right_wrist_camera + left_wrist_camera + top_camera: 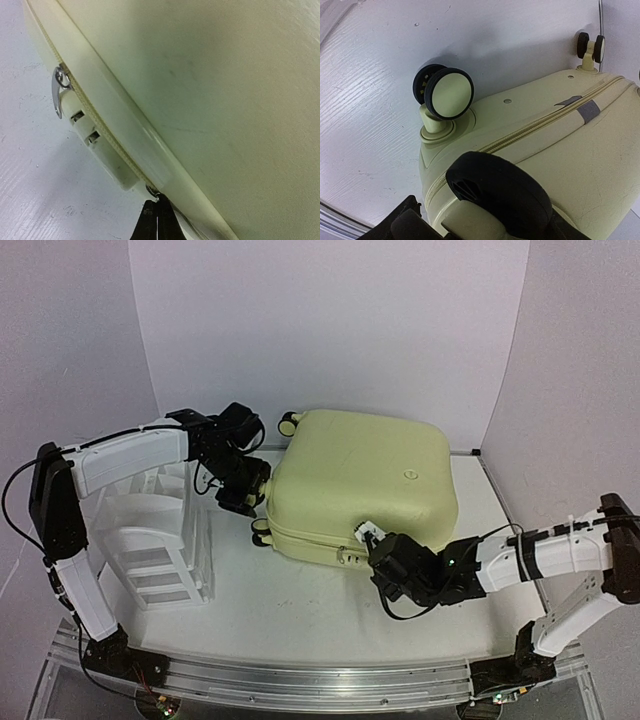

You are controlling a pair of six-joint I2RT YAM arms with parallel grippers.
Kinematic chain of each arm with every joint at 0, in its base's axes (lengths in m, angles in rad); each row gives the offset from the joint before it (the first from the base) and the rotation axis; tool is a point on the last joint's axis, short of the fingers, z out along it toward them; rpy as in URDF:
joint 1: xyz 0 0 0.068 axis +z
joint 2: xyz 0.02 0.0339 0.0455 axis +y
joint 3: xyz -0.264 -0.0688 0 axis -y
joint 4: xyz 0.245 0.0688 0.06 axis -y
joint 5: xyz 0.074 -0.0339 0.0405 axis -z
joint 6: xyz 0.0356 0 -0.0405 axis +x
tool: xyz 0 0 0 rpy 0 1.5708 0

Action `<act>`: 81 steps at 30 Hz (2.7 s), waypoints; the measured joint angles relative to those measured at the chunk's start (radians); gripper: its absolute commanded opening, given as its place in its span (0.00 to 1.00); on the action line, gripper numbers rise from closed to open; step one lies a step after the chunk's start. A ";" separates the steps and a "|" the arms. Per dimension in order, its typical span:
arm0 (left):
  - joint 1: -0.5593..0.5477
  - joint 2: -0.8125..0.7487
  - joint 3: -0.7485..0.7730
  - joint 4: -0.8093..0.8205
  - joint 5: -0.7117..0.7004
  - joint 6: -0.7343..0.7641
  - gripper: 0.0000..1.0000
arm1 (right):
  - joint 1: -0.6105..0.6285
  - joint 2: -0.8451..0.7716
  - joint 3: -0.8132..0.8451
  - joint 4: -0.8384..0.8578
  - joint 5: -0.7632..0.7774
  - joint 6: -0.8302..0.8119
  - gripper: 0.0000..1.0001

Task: Open, take out, and arrange the luggage

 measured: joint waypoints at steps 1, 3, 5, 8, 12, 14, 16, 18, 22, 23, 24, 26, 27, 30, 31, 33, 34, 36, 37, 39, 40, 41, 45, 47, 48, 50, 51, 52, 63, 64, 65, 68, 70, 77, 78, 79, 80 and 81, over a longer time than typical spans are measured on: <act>-0.002 0.000 0.000 0.000 -0.007 -0.001 0.49 | -0.006 -0.021 -0.023 0.016 -0.008 0.006 0.00; -0.004 0.000 0.000 0.001 -0.014 0.000 0.45 | -0.016 -0.068 -0.064 0.040 -0.023 0.017 0.00; -0.004 0.000 0.000 0.001 -0.016 0.000 0.40 | -0.023 -0.130 -0.115 0.051 -0.027 0.029 0.00; -0.003 0.000 0.000 0.003 -0.020 0.003 0.31 | -0.027 -0.223 -0.177 0.037 -0.020 0.053 0.00; 0.000 0.000 0.000 0.005 -0.019 0.019 0.23 | -0.043 -0.357 -0.272 0.013 0.007 0.082 0.00; 0.003 0.000 0.000 0.008 -0.020 0.031 0.21 | -0.056 -0.408 -0.309 0.008 0.021 0.093 0.00; 0.009 0.000 0.000 0.013 -0.019 0.048 0.17 | -0.087 -0.456 -0.340 0.001 0.023 0.099 0.00; 0.018 0.000 0.000 0.023 -0.019 0.074 0.15 | -0.139 -0.501 -0.365 -0.004 0.018 0.101 0.00; 0.043 0.003 0.000 0.035 -0.007 0.130 0.11 | -0.263 -0.596 -0.406 0.004 -0.064 0.088 0.00; 0.047 0.003 0.000 0.036 -0.001 0.143 0.10 | -0.278 -0.617 -0.408 0.003 -0.095 0.068 0.00; 0.051 0.003 0.000 0.037 0.003 0.157 0.09 | -0.291 -0.639 -0.410 -0.002 -0.123 0.045 0.00; 0.060 0.006 0.005 0.035 0.011 0.186 0.08 | -0.316 -0.673 -0.412 -0.010 -0.163 -0.008 0.00; 0.065 0.008 0.006 0.036 0.015 0.203 0.08 | -0.338 -0.687 -0.412 -0.010 -0.185 -0.039 0.00; 0.079 0.010 0.006 0.042 0.017 0.248 0.05 | -0.450 -0.718 -0.412 0.003 -0.240 -0.126 0.00; 0.084 0.010 0.006 0.044 0.013 0.264 0.04 | -0.509 -0.724 -0.412 0.007 -0.257 -0.156 0.00; 0.098 0.013 0.007 0.051 0.006 0.302 0.03 | -0.623 -0.718 -0.411 0.010 -0.304 -0.209 0.00; 0.105 0.016 0.011 0.051 0.005 0.321 0.02 | -0.674 -0.705 -0.411 0.011 -0.340 -0.231 0.00; 0.116 0.026 0.023 0.050 0.004 0.363 0.02 | -0.766 -0.660 -0.407 0.011 -0.439 -0.270 0.00; 0.119 0.029 0.026 0.050 0.004 0.383 0.02 | -0.808 -0.629 -0.399 0.010 -0.503 -0.283 0.00; 0.126 0.031 0.027 0.053 -0.002 0.425 0.02 | -0.864 -0.571 -0.370 -0.015 -0.642 -0.294 0.03; 0.127 0.034 0.033 0.050 -0.002 0.447 0.02 | -0.875 -0.551 -0.350 -0.042 -0.715 -0.294 0.16; 0.129 0.037 0.038 0.047 -0.001 0.462 0.02 | -0.877 -0.540 -0.327 -0.073 -0.787 -0.288 0.40; 0.135 0.043 0.052 0.034 0.015 0.502 0.02 | -0.878 -0.559 -0.243 -0.196 -0.985 -0.243 0.84; 0.137 0.044 0.052 0.034 0.019 0.515 0.02 | -0.878 -0.607 -0.234 -0.239 -1.044 -0.214 0.87; 0.137 0.043 0.052 0.034 0.019 0.519 0.03 | -0.878 -0.636 -0.234 -0.261 -1.064 -0.200 0.86; 0.137 0.043 0.052 0.034 0.019 0.525 0.03 | -0.878 -0.680 -0.236 -0.282 -1.102 -0.192 0.85; 0.137 0.043 0.052 0.034 0.019 0.526 0.03 | -0.878 -0.689 -0.241 -0.281 -1.125 -0.189 0.83; 0.138 0.043 0.052 0.034 0.019 0.530 0.03 | -0.878 -0.690 -0.245 -0.282 -1.148 -0.190 0.82; 0.144 0.047 0.059 0.031 0.035 0.555 0.03 | -0.957 -0.416 -0.247 -0.180 -1.372 -0.262 0.77; 0.144 0.047 0.059 0.031 0.036 0.556 0.03 | -0.972 -0.401 -0.247 -0.160 -1.397 -0.266 0.76; 0.145 0.047 0.060 0.030 0.037 0.557 0.03 | -0.984 -0.384 -0.247 -0.142 -1.420 -0.268 0.74; 0.146 0.049 0.066 0.024 0.040 0.563 0.03 | -0.998 -0.334 -0.247 -0.103 -1.476 -0.273 0.71; 0.146 0.049 0.066 0.025 0.042 0.567 0.03 | -0.998 -0.313 -0.247 -0.090 -1.507 -0.276 0.69; 0.148 0.050 0.066 0.025 0.042 0.573 0.03 | -1.010 -0.262 -0.247 -0.061 -1.604 -0.287 0.53; 0.149 0.051 0.066 0.026 0.042 0.575 0.03 | -1.012 -0.257 -0.247 -0.059 -1.611 -0.286 0.52; 0.150 0.052 0.069 0.024 0.042 0.576 0.03 | -1.013 -0.255 -0.247 -0.059 -1.615 -0.284 0.51; 0.150 0.053 0.070 0.025 0.042 0.577 0.03 | -1.012 -0.255 -0.247 -0.059 -1.617 -0.282 0.49; 0.151 0.053 0.070 0.025 0.041 0.578 0.03 | -1.012 -0.255 -0.247 -0.060 -1.617 -0.278 0.48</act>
